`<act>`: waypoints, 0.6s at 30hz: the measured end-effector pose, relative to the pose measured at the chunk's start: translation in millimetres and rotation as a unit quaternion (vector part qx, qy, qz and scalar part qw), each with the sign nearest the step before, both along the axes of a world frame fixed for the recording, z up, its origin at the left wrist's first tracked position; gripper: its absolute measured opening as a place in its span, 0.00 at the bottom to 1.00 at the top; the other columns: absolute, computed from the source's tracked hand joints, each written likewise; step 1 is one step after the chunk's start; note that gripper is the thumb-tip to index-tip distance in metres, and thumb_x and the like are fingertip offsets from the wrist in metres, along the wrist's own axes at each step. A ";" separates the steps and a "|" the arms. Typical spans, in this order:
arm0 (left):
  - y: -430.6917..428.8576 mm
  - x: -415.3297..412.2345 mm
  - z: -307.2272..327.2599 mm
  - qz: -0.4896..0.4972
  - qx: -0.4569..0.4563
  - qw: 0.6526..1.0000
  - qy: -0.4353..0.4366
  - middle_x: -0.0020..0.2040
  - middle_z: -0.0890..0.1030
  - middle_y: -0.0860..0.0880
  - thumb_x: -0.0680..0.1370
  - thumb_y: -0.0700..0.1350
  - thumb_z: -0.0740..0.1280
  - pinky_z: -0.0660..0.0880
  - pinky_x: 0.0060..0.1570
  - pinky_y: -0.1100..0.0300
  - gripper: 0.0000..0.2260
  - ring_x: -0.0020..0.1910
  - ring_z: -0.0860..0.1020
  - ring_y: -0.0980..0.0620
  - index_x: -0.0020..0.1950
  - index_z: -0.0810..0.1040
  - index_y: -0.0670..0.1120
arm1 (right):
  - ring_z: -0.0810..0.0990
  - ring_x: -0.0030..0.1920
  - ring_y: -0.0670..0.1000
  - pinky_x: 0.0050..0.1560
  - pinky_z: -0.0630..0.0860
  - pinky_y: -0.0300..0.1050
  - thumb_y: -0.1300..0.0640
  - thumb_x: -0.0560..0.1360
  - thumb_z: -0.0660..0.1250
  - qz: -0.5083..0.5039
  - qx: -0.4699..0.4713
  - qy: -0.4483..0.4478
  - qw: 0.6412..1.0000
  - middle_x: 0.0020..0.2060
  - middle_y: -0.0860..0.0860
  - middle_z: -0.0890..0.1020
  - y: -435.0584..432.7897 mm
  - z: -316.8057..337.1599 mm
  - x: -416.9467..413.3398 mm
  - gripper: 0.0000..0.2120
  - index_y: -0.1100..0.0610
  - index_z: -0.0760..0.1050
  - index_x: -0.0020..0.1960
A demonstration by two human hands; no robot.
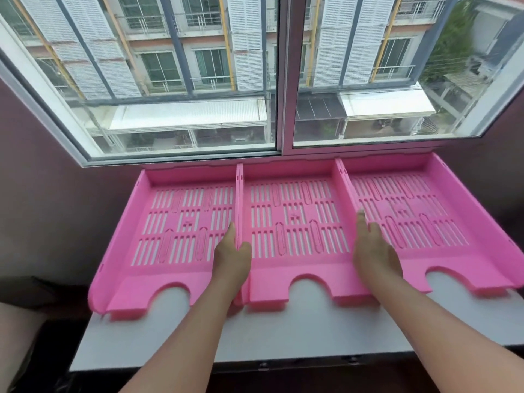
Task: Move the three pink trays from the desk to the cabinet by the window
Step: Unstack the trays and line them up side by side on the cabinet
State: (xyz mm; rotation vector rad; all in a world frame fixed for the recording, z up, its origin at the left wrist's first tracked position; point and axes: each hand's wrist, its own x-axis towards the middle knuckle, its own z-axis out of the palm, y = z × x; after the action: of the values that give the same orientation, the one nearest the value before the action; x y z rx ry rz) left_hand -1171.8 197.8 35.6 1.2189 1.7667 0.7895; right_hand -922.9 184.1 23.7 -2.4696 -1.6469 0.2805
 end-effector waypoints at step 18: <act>-20.8 -5.0 20.2 -0.045 0.083 0.951 0.296 0.73 0.71 0.45 0.79 0.57 0.59 0.69 0.67 0.43 0.28 0.70 0.70 0.43 0.77 0.62 0.47 | 0.70 0.70 0.60 0.60 0.74 0.56 0.49 0.80 0.59 0.053 0.005 0.164 0.985 0.75 0.58 0.63 -10.0 27.6 21.6 0.34 0.56 0.50 0.80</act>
State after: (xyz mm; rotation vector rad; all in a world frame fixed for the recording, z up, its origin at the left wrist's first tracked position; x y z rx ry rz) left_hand -1176.8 177.0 55.8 1.7714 2.1231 0.5563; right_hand -901.3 174.2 51.3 -2.1845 -1.6323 0.6513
